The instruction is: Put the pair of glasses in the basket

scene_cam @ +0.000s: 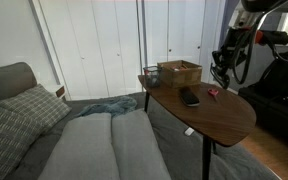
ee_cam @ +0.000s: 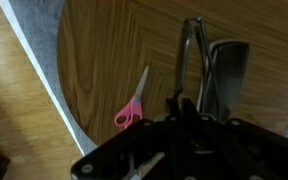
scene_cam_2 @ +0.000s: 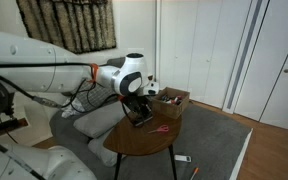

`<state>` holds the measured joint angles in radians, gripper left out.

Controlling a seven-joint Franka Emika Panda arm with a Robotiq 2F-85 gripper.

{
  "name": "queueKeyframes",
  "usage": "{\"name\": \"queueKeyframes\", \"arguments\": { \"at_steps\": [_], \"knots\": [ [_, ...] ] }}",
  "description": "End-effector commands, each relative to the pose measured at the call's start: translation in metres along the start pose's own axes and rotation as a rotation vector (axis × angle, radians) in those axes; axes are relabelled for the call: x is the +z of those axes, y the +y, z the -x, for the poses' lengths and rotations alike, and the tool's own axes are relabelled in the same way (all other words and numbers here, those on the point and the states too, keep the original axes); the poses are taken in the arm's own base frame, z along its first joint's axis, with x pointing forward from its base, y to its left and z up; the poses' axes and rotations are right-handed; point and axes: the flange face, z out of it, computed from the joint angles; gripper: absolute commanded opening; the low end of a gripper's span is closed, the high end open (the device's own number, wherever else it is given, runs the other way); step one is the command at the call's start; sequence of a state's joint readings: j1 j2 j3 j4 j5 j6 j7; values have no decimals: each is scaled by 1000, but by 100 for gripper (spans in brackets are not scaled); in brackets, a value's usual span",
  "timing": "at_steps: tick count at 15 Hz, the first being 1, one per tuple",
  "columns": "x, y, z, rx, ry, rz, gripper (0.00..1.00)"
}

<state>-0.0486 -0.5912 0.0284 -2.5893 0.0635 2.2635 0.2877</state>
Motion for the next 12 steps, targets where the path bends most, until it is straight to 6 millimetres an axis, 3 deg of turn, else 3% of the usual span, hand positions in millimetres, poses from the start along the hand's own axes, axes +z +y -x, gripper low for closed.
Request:
{"name": "queueKeyframes", "arguments": {
  "at_steps": [1,4,6,8,12],
  "knots": [
    [-44,-63,-30,-47,200,-17,2],
    [-66,-127,-57,-138,375,-27,2],
    [-63,-159,-80,-218,477,-3,2],
    [-57,-173,-106,-279,576,38,2],
    [-64,-172,-149,-356,753,137,2]
  ]
}}
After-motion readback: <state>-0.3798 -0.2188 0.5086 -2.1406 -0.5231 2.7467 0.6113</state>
